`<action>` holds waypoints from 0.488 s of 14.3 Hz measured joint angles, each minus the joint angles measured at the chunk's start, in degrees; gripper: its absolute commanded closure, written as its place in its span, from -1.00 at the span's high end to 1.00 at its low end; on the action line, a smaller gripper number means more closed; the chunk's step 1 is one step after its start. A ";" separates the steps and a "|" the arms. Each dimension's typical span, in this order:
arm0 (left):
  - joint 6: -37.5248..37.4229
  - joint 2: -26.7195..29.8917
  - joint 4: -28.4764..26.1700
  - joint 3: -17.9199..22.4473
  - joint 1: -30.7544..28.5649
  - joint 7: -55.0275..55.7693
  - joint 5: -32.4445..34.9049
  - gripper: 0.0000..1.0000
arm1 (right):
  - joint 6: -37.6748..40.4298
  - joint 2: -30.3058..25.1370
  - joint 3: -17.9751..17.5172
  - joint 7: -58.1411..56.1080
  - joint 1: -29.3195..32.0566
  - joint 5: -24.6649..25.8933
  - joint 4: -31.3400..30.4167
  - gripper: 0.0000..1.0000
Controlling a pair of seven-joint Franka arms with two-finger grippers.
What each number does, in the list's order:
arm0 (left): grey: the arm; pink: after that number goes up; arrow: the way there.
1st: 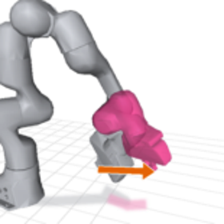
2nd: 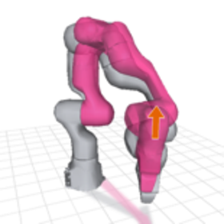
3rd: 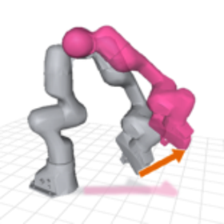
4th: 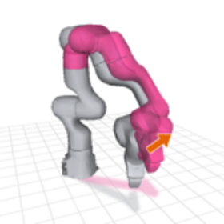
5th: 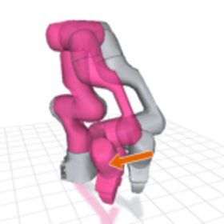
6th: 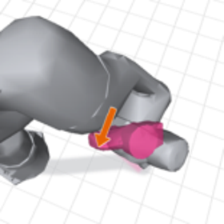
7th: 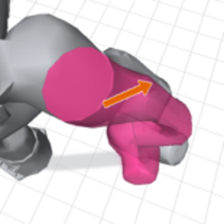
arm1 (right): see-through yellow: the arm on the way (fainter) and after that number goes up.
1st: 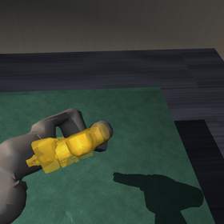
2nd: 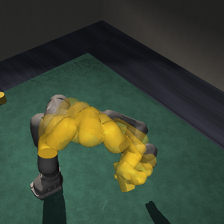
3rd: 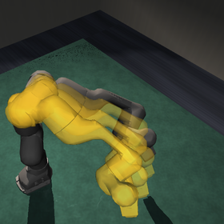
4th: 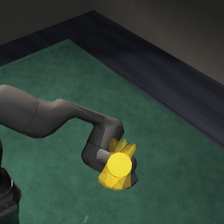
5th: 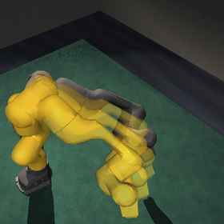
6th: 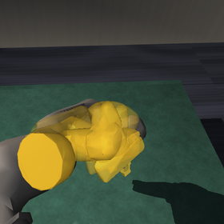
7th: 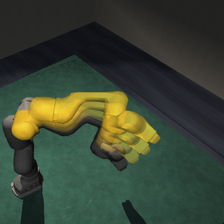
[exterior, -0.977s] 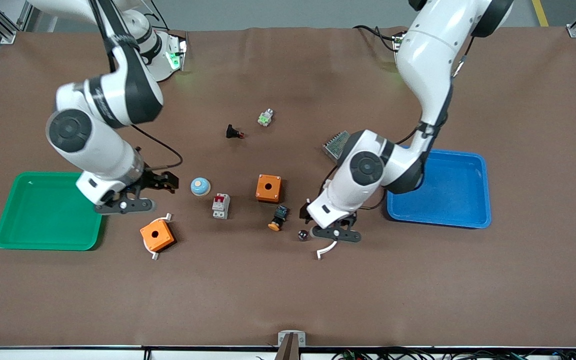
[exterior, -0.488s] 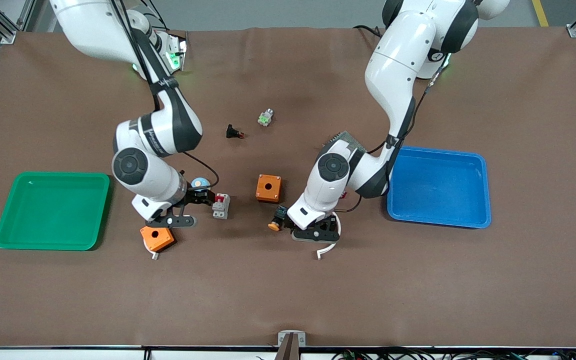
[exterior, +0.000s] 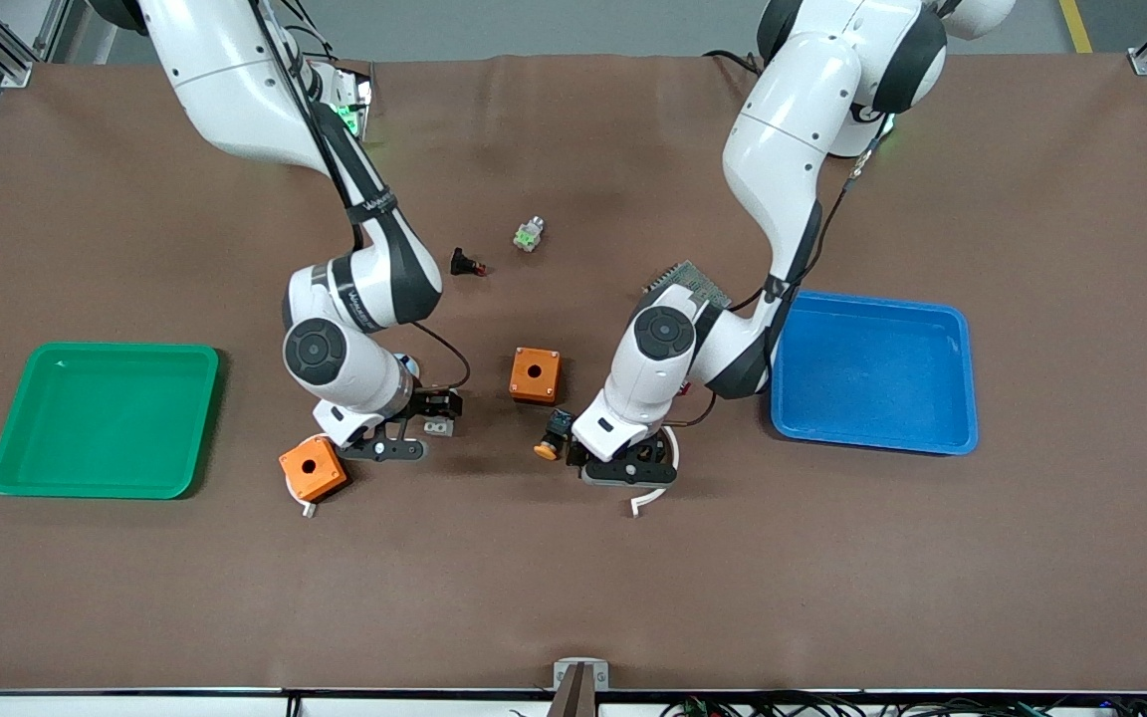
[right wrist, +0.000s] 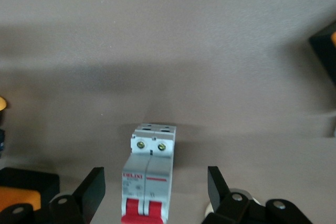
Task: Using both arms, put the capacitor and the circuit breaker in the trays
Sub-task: 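Lower the right gripper onto the breaker while the left gripper lowers onto the capacitor, then close the right gripper on the breaker while the left gripper grips the capacitor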
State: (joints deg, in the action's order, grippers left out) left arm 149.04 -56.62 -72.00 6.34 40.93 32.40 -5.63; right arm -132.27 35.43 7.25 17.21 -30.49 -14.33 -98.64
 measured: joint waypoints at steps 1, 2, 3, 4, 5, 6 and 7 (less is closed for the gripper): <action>-0.04 -0.10 0.00 0.00 0.32 0.00 0.76 0.28 | -0.61 0.57 0.00 0.28 -0.33 -0.01 0.03 0.55; -0.20 -0.18 0.00 0.00 0.61 0.01 1.41 0.21 | -0.97 1.00 0.00 0.41 -0.55 -0.02 0.07 0.35; -0.62 -0.24 0.00 0.00 0.82 0.01 1.74 0.14 | -1.10 1.27 0.00 0.45 -0.65 -0.02 0.08 0.05; -1.08 -0.29 0.00 0.00 0.92 0.01 1.92 0.12 | -1.12 1.35 0.01 0.46 -0.68 -0.02 0.09 -0.20; -1.49 -0.31 0.00 0.00 0.94 0.01 2.04 0.11 | -1.12 1.34 0.04 0.46 -0.68 -0.02 0.12 -0.46; -1.67 -0.31 0.00 0.03 0.93 0.01 2.07 0.09 | -1.07 1.34 0.05 0.46 -0.68 -0.02 0.18 -0.68; -1.72 -0.31 0.00 0.08 0.93 0.01 2.09 0.05 | -0.99 1.34 0.05 0.45 -0.69 -0.02 0.23 -0.83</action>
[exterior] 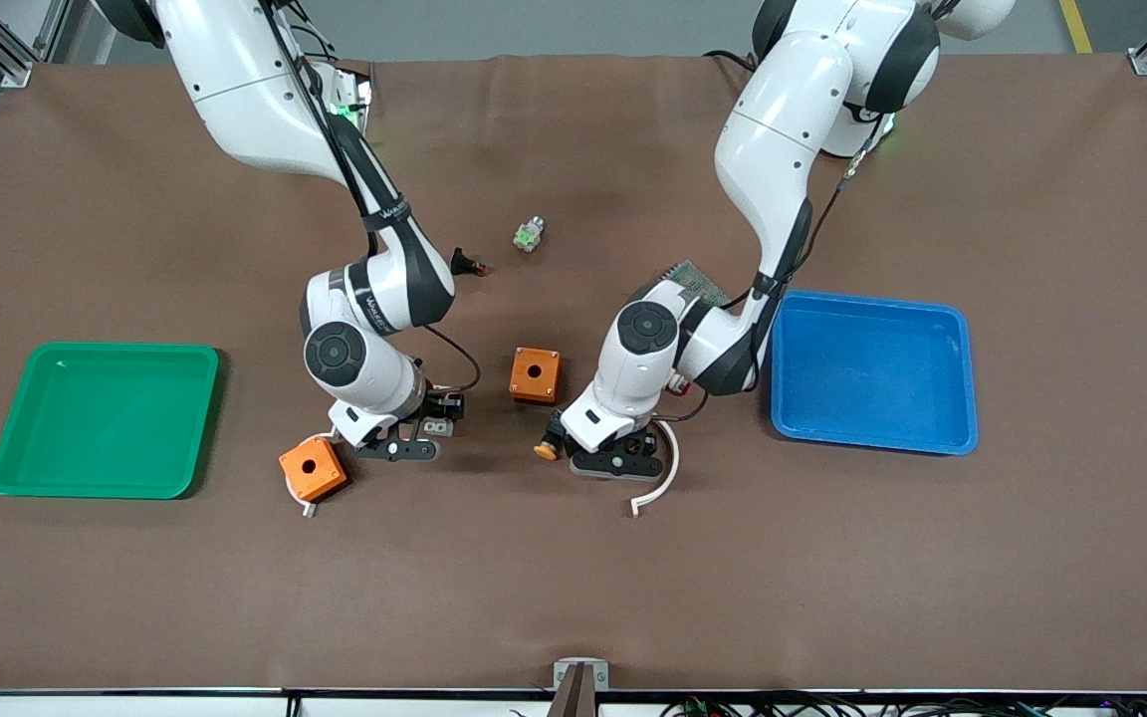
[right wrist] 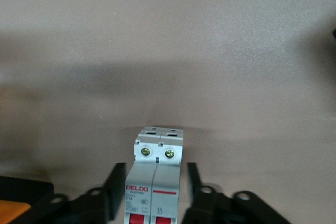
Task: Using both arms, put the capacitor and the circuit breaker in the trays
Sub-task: 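Close the right gripper on the breaker while the left gripper grips the capacitor, then carry the breaker to the green tray while the left gripper carries the capacitor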
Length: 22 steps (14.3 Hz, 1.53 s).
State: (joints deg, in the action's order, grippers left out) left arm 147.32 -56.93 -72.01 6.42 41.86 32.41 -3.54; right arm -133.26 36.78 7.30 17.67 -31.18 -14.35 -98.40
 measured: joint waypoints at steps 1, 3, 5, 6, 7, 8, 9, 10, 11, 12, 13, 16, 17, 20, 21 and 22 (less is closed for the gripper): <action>-0.03 0.00 0.00 0.06 0.00 0.00 0.01 0.05 | 0.06 0.00 0.01 0.00 -0.01 0.00 0.08 -0.91; -0.05 0.00 0.00 0.25 0.00 0.00 0.01 0.05 | 0.06 0.00 0.09 -0.03 -0.01 0.00 0.24 -0.94; -0.05 0.00 0.00 0.70 0.00 0.00 0.01 0.01 | 0.76 -0.40 0.37 -0.12 0.01 0.00 0.80 -0.95; -0.05 0.00 0.01 0.93 -0.01 0.00 0.01 -0.02 | 2.71 -0.99 0.84 -0.43 0.07 0.02 1.65 -0.95; -0.05 0.00 0.04 1.08 -0.01 0.00 0.01 -0.08 | 5.70 -1.99 1.67 -1.53 0.34 0.03 2.78 -0.95; -0.05 0.00 0.07 1.18 -0.01 0.00 0.01 -0.16 | 9.67 -3.39 2.62 -3.46 1.10 0.03 3.93 -0.94; -0.05 0.00 0.09 1.22 -0.01 0.00 0.01 -0.25 | 13.23 -5.12 3.48 -5.43 2.33 0.11 4.77 -0.92; -0.05 0.00 0.11 1.22 -0.01 0.00 0.01 -0.36 | 16.14 -7.04 4.45 -8.11 3.89 0.70 5.22 -0.92; -0.05 0.00 0.17 1.22 -0.01 0.01 0.01 -0.54 | 18.87 -8.98 5.48 -11.81 5.50 2.56 5.37 -0.93; -0.05 0.00 0.23 1.22 0.00 0.09 0.01 -0.71 | 21.37 -10.55 6.74 -15.40 6.82 5.17 5.37 -0.93; -0.05 0.00 0.33 1.22 0.00 0.29 0.01 -0.87 | 23.00 -11.59 8.09 -18.71 7.98 6.94 5.29 -0.93; -0.13 0.30 1.22 1.25 -0.02 2.50 0.01 -0.99 | 23.66 -12.28 10.76 -30.15 12.66 8.50 4.57 -0.93; -0.64 0.88 1.64 1.33 -0.17 3.19 0.01 -0.99 | 23.36 -12.18 11.03 -34.13 14.96 8.66 4.23 -0.93; -5.95 5.51 1.21 1.56 -2.33 3.65 0.00 -0.99 | 21.57 -11.99 11.21 -44.19 21.62 8.87 3.16 -0.93; -7.16 7.94 -0.12 1.59 -3.30 3.63 0.00 -0.99 | 20.11 -11.90 11.21 -47.01 23.39 8.88 2.36 -0.93; -7.92 10.69 -2.31 1.69 -4.25 3.63 0.00 -0.99 | 17.98 -11.71 11.21 -49.81 24.95 8.89 1.17 -0.93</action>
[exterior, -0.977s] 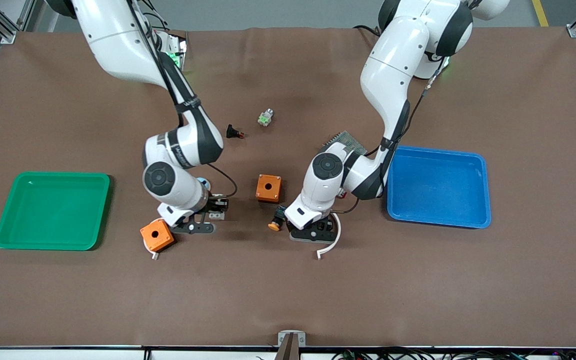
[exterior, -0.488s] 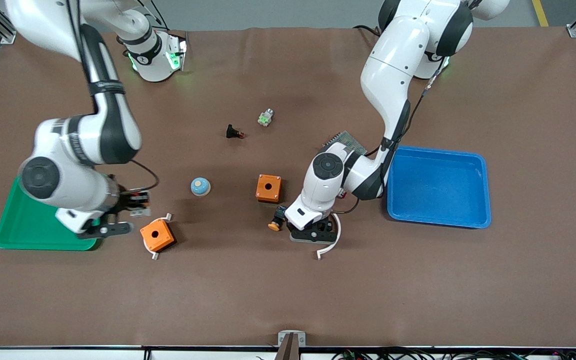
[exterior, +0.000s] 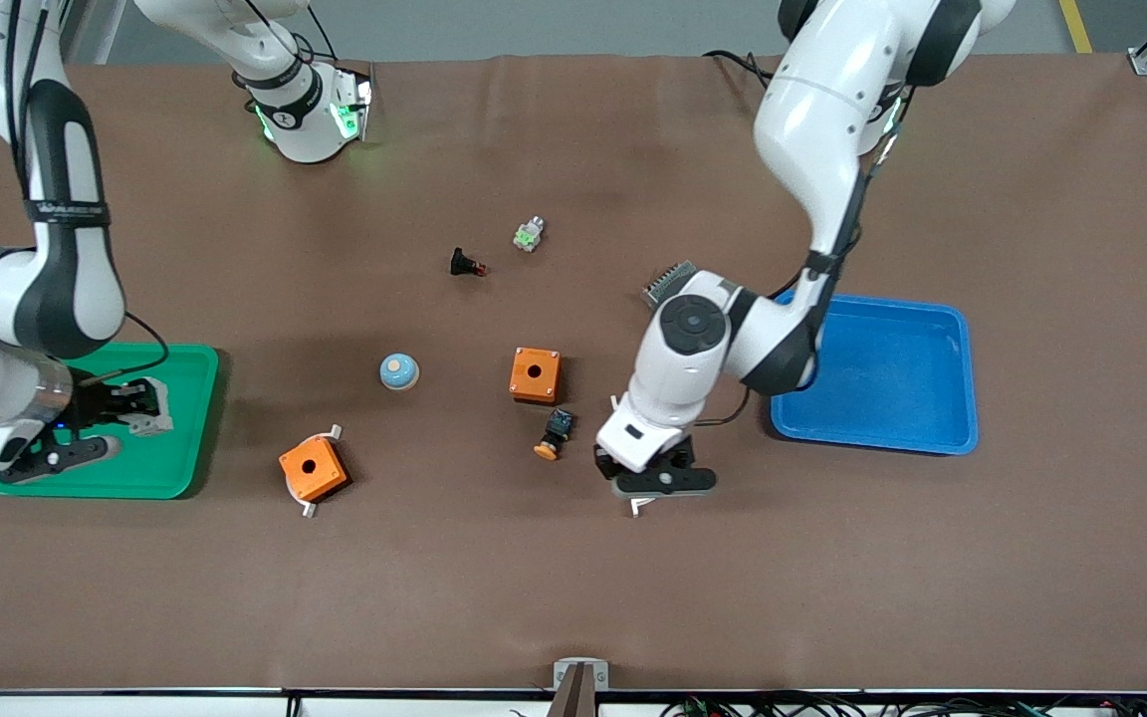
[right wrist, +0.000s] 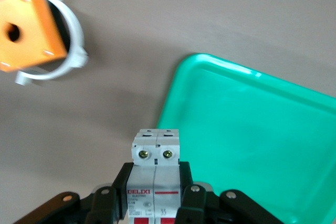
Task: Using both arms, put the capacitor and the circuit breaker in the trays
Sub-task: 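Carry the breaker to the green tray while the left gripper carries the capacitor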
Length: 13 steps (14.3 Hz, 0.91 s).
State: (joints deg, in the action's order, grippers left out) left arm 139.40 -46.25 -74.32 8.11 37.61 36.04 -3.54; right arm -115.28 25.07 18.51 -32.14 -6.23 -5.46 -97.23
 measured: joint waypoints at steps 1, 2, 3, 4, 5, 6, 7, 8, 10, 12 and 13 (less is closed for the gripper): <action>-0.46 3.03 -2.94 0.10 -1.15 -0.40 0.00 -0.99 | -2.45 0.41 -0.01 -2.83 1.51 0.00 -1.47 -0.92; -0.81 6.09 -6.40 0.15 -2.63 -1.99 0.00 -0.99 | -4.68 1.12 -0.02 -5.61 2.95 0.00 -2.91 -0.92; -1.25 9.03 -10.15 0.19 -4.30 -4.39 0.00 -0.99 | -6.54 2.06 -0.05 -7.93 4.19 0.00 -4.13 -0.92; -2.03 11.50 -13.61 0.20 -5.98 -6.81 0.00 -0.99 | -7.79 3.12 -0.08 -9.60 5.17 0.00 -4.92 -0.92; -3.72 13.55 -16.53 0.19 -7.72 -9.39 0.00 -0.99 | -8.64 4.21 -0.09 -10.84 5.93 0.00 -5.31 -0.91; -6.62 15.15 -18.68 0.18 -9.48 -11.86 0.00 -0.99 | -9.57 5.27 -0.13 -11.93 6.49 0.00 -5.47 -0.86; -10.25 16.30 -20.09 0.17 -11.24 -14.06 0.00 -0.99 | -10.55 6.26 -0.16 -12.69 6.87 0.00 -5.49 -0.79; -13.38 17.10 -20.96 0.17 -12.85 -15.84 0.00 -0.99 | -11.22 7.03 -0.17 -13.12 7.10 0.00 -5.49 -0.71; -17.04 18.17 -22.94 0.16 -15.21 -17.59 0.00 -0.99 | -11.66 7.95 -0.25 -13.35 7.19 -0.05 -5.48 -0.52; -17.00 18.95 -26.58 0.17 -17.08 -20.73 0.00 -0.99 | -11.69 8.35 -0.42 -13.56 7.19 -0.09 -5.47 -0.36; -16.30 19.11 -28.33 0.17 -17.94 -21.93 0.00 -0.99 | -11.70 8.41 -0.44 -13.74 7.19 -0.10 -5.47 -0.26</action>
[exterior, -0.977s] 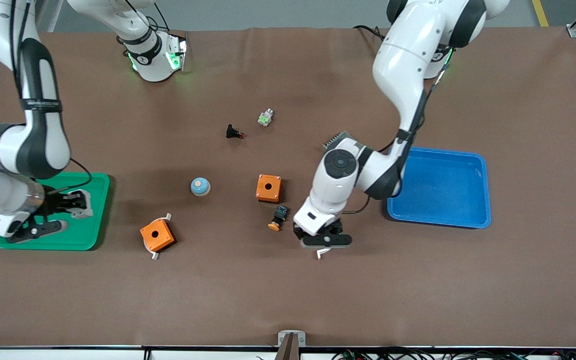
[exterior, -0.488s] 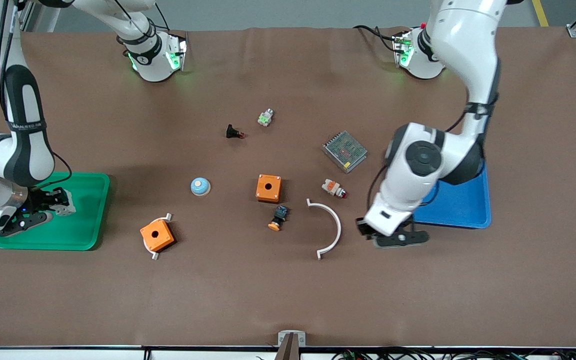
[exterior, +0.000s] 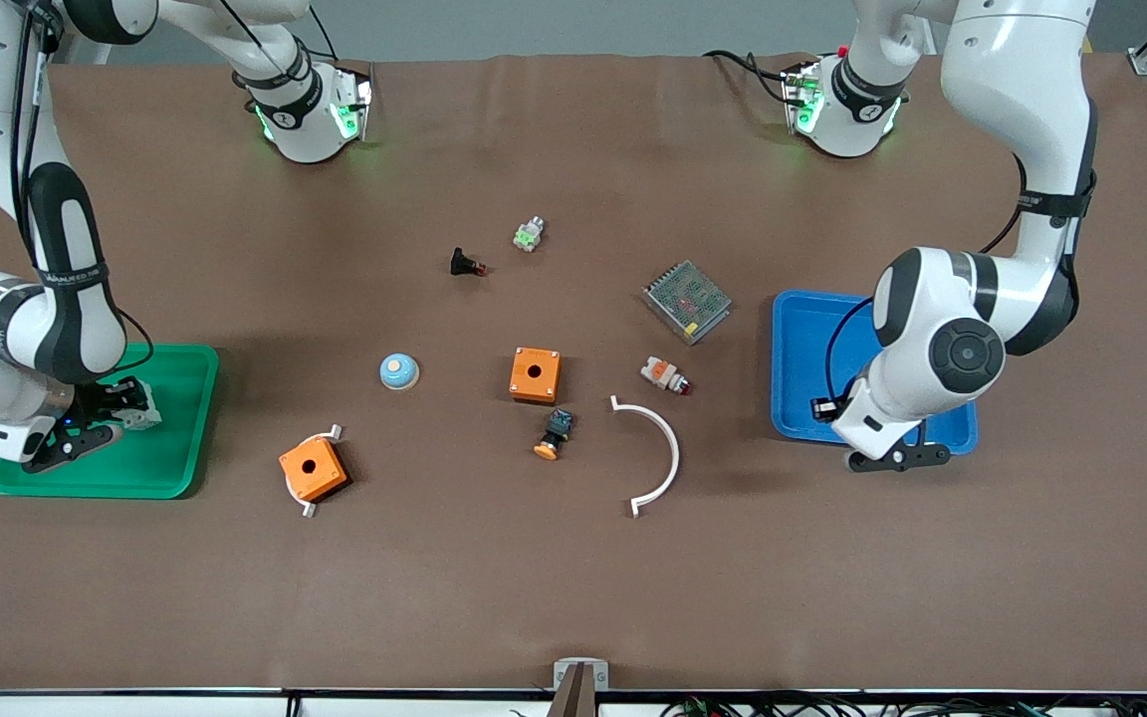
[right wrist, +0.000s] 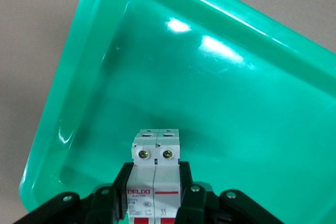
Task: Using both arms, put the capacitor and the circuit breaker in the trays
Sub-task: 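Carry the breaker to the green tray while the left gripper carries the capacitor, then release the breaker in the green tray while the left gripper releases the capacitor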
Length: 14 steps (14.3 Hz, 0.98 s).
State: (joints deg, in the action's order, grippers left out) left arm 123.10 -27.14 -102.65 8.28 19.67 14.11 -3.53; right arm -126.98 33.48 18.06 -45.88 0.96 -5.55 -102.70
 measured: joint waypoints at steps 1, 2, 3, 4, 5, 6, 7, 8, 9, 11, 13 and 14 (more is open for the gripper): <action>1.39 0.03 -1.65 0.00 -0.62 -0.82 0.00 -0.99 | 0.00 0.00 0.00 -0.46 0.01 -0.13 0.01 -0.12; 3.36 0.04 -3.44 0.00 -0.95 -1.38 0.00 -0.99 | 0.00 0.00 0.00 -1.13 0.03 -0.57 0.01 0.36; 5.71 0.03 -5.43 -0.02 -0.99 -1.73 0.00 -0.99 | 0.00 0.01 0.00 -2.08 0.04 -1.21 0.02 0.95; 7.71 0.02 -7.29 -0.14 -0.99 -1.87 0.00 -0.98 | 0.00 0.01 0.00 -2.82 0.04 -1.70 0.04 1.00; 9.01 0.01 -8.87 -0.27 -0.98 -2.02 0.00 -0.97 | 0.02 0.01 0.00 -3.15 0.05 -2.09 0.09 1.00; 9.69 0.00 -9.94 -0.33 -0.98 -2.19 0.00 -0.91 | 0.21 0.00 -0.01 -3.19 0.05 -2.23 0.24 1.00; 10.12 -0.02 -10.71 -0.34 -1.00 -2.43 0.00 -0.79 | 1.03 -0.01 -0.03 -3.19 0.05 -2.49 0.61 1.00; 10.64 -0.04 -11.15 -0.34 -1.05 -2.72 0.00 -0.59 | 2.83 -0.06 -0.04 -3.19 0.05 -3.11 1.43 1.00; 11.20 -0.09 -11.53 -0.34 -1.11 -2.92 0.00 -0.38 | 5.43 -0.21 -0.04 -3.20 0.05 -3.87 2.91 1.00; 12.01 -0.32 -11.92 -0.34 -1.16 -3.05 0.00 0.10 | 11.82 -0.92 -0.10 -3.18 0.01 -4.66 7.58 1.00; 12.25 -0.48 -11.98 -0.34 -1.16 -3.08 0.00 0.54 | 17.60 -2.74 -0.20 -1.17 -0.13 -4.95 12.14 1.00; 12.46 -0.46 -11.92 -0.34 -1.16 -3.11 0.00 1.00 | 20.55 -4.05 -0.29 1.56 -0.45 -5.00 13.84 1.00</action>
State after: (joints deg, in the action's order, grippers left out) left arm 135.56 -27.60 -114.57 7.94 18.50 11.00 -3.53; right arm -106.43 29.43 17.78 -44.32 0.52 -10.56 -88.86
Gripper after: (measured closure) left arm 0.414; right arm 0.000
